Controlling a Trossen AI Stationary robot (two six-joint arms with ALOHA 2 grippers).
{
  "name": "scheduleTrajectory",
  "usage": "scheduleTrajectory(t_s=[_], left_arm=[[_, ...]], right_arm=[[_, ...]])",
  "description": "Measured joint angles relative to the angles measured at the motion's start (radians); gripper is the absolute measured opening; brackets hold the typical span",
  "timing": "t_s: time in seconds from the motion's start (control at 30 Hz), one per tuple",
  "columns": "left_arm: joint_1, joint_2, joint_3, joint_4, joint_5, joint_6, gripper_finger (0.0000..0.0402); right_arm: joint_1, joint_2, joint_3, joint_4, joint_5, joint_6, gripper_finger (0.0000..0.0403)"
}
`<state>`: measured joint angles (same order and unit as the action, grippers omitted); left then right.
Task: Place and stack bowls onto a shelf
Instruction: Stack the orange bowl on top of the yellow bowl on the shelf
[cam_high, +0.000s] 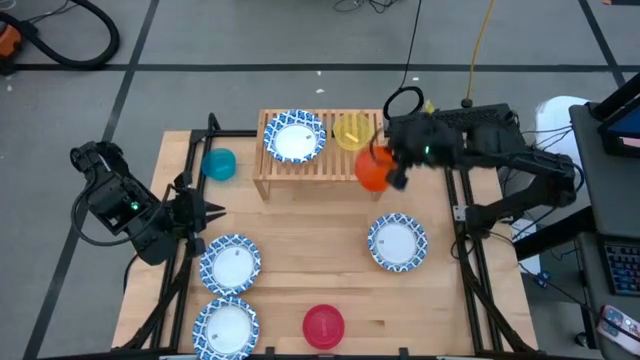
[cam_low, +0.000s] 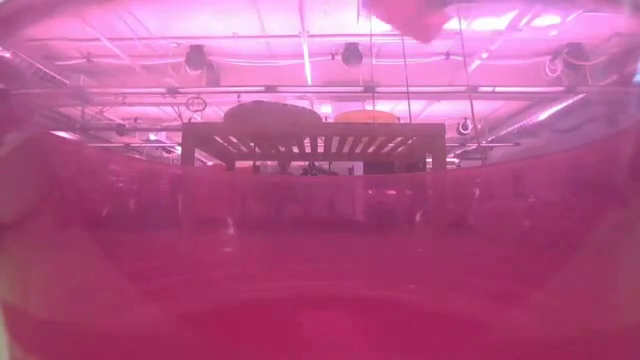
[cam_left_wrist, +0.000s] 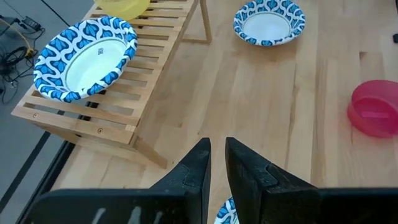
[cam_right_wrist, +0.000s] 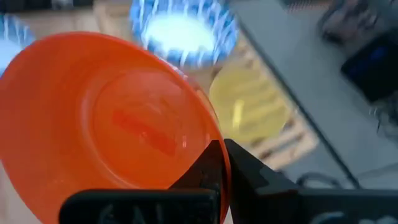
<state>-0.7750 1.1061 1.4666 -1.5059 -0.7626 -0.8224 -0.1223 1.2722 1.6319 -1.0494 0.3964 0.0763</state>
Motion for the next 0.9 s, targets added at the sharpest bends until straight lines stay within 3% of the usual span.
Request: scheduleTrajectory(t_s=[0.1,0.3,0.43,0.63,0.9], left_arm=[[0.0,0.0,0.0,0.0,-0.005,0.001,0.0056],[0.0,0.0,0.0,0.0,-0.007,-0.003,0.0056],[0.0,0.0,0.0,0.0,-0.007,-0.004,0.0056],[0.0,0.0,0.0,0.0,-0.007,-0.011,0.0056],[0.0,0.0,0.0,0.0,-0.007,-0.012,0.0056]], right_arm=[[-0.083,-0.001,0.002,0.116,-0.012,-0.081,0.0],[-0.258,0.023,0.001,0.245,-0.263,-0.16,0.0],[-0.337,0.063,0.001,0.292,-0.279,-0.168,0.0],[-0.431,0.132,0.001,0.355,-0.428,-0.169,0.0],[-0.529,0.221,0.0,0.394,-0.462,-0.141,0.0]])
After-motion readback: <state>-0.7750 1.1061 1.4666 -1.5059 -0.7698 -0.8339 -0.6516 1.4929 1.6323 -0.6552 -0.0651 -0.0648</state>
